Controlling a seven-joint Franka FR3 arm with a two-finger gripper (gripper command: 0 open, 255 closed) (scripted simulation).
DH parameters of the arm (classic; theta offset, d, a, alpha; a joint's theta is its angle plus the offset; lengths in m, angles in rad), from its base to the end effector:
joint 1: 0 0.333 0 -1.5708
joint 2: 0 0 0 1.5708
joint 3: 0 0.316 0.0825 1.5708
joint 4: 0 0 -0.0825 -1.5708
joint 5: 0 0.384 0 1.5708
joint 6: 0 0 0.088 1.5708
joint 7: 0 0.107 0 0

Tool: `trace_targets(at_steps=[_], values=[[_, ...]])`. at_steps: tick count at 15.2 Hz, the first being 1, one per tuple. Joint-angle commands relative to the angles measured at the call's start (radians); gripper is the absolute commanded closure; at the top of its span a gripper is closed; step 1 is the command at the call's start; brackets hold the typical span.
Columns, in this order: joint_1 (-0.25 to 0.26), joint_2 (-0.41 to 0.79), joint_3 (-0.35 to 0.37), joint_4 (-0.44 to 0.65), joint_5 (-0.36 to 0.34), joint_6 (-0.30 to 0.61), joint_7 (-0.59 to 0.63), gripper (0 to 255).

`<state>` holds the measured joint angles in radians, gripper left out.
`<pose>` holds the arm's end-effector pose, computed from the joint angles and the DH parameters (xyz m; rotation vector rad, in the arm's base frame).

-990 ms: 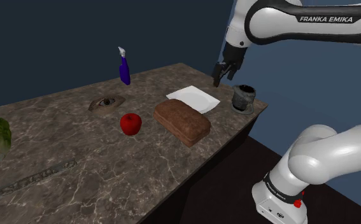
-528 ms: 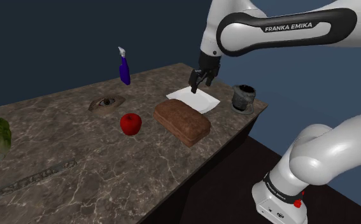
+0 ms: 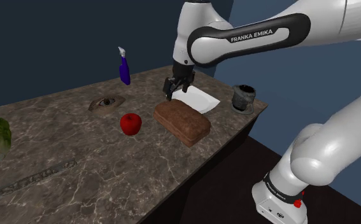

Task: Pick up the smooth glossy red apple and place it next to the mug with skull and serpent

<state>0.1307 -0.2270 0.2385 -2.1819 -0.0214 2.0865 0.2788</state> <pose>0.4633 0.1842 0.4943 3.1010 0.1509 0.2201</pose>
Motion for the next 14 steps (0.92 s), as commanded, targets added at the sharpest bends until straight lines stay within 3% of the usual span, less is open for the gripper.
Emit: trace_targets(at_steps=[1,14], values=[[0.009,0.063,0.021,0.032,-0.009,0.035,0.025,0],[0.113,0.501,0.102,0.404,-0.155,0.11,0.19,0]])
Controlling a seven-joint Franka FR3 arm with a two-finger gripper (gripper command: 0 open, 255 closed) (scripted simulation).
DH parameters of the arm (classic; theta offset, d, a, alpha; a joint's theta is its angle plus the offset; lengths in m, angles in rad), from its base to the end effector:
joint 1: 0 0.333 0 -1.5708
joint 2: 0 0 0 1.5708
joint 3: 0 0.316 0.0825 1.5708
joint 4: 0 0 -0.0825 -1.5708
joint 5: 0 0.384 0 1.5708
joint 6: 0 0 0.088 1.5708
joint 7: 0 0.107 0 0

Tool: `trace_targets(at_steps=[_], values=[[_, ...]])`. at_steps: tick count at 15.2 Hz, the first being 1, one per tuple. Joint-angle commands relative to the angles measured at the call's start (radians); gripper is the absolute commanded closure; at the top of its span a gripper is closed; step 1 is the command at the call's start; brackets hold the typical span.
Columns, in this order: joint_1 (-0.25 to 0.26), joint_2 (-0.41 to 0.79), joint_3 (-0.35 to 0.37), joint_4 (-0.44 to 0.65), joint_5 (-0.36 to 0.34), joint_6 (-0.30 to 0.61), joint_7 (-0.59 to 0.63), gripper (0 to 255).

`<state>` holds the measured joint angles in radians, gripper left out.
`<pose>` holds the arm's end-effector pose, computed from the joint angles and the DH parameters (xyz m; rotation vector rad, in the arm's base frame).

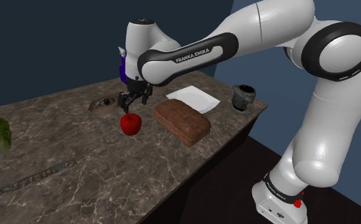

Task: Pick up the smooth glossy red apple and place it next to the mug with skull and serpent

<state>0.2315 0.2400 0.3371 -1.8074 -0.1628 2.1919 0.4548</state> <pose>0.5460 0.3259 0.4322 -3.0930 -0.2835 -0.2642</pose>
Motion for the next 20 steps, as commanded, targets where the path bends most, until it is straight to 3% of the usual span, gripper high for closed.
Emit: trace_targets(at_steps=[1,8,16,17,20], values=[[0.014,0.041,0.001,0.025,-0.017,0.016,0.016,0],[0.02,0.092,-0.009,0.007,-0.042,0.082,0.031,0],[0.02,0.092,-0.009,0.007,-0.042,0.082,0.031,0],[0.02,0.092,-0.009,0.007,-0.042,0.082,0.031,255],[0.02,0.092,-0.009,0.007,-0.042,0.082,0.031,255]])
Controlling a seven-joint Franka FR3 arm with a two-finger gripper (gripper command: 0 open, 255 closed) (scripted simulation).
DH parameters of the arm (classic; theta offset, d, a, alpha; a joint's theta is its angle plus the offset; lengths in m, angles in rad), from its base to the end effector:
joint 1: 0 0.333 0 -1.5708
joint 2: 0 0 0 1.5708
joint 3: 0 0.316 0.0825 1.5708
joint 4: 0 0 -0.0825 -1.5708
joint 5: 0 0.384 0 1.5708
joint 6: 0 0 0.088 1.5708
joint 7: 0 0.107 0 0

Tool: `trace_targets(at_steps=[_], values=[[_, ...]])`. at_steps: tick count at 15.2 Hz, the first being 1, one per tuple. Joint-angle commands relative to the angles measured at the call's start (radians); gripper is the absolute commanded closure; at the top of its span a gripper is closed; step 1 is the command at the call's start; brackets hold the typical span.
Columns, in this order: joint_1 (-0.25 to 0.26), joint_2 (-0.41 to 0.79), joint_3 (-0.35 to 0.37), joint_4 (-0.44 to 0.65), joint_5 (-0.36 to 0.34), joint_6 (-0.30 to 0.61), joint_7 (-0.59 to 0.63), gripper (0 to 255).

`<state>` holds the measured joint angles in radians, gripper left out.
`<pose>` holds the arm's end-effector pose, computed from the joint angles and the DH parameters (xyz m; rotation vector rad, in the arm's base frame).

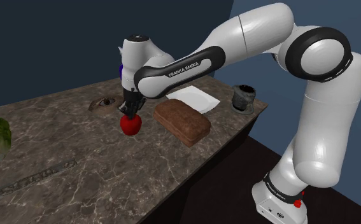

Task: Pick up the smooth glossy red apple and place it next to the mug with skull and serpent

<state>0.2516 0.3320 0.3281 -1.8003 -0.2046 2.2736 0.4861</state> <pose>0.5568 0.3386 0.3871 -3.0878 -0.2915 -0.2672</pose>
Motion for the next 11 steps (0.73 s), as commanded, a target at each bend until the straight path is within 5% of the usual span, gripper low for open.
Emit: trace_targets(at_steps=[1,11], values=[[0.0,0.0,0.0,0.0,0.0,0.0,0.0,255],[-0.003,-0.026,0.006,0.033,0.016,-0.057,-0.013,255]])
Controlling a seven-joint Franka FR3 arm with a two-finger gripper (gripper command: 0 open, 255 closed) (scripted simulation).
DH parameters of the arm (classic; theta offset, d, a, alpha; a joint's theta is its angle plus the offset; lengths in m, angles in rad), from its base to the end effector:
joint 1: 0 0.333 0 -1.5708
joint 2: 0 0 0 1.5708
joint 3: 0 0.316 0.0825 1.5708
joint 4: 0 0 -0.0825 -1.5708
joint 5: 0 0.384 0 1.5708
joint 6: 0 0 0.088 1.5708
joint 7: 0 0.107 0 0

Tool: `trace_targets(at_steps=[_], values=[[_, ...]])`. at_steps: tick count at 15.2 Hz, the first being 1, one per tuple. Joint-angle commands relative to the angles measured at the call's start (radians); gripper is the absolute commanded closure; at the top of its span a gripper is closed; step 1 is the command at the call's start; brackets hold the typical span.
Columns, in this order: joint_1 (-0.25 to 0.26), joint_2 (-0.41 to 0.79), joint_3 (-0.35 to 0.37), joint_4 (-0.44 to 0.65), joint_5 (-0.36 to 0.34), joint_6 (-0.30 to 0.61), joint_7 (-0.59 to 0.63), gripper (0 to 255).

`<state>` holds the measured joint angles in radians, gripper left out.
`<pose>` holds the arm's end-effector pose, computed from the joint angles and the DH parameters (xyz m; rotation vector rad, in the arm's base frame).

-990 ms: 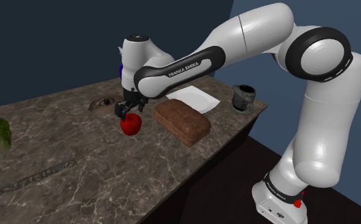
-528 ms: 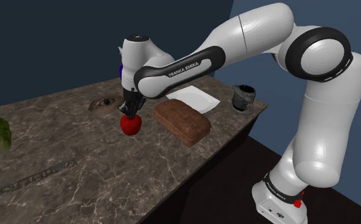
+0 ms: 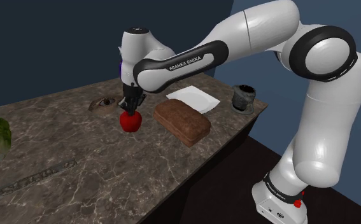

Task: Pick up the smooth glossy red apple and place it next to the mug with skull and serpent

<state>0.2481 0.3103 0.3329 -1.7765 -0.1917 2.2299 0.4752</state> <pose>0.5568 0.3381 0.4076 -3.0879 -0.2914 -0.2676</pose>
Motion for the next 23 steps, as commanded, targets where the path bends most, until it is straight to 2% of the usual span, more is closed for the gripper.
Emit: trace_targets(at_steps=[1,23], values=[[0.0,-0.009,0.002,0.016,0.006,-0.025,-0.004,255],[0.001,-0.06,0.016,0.245,0.042,-0.3,-0.041,255]])
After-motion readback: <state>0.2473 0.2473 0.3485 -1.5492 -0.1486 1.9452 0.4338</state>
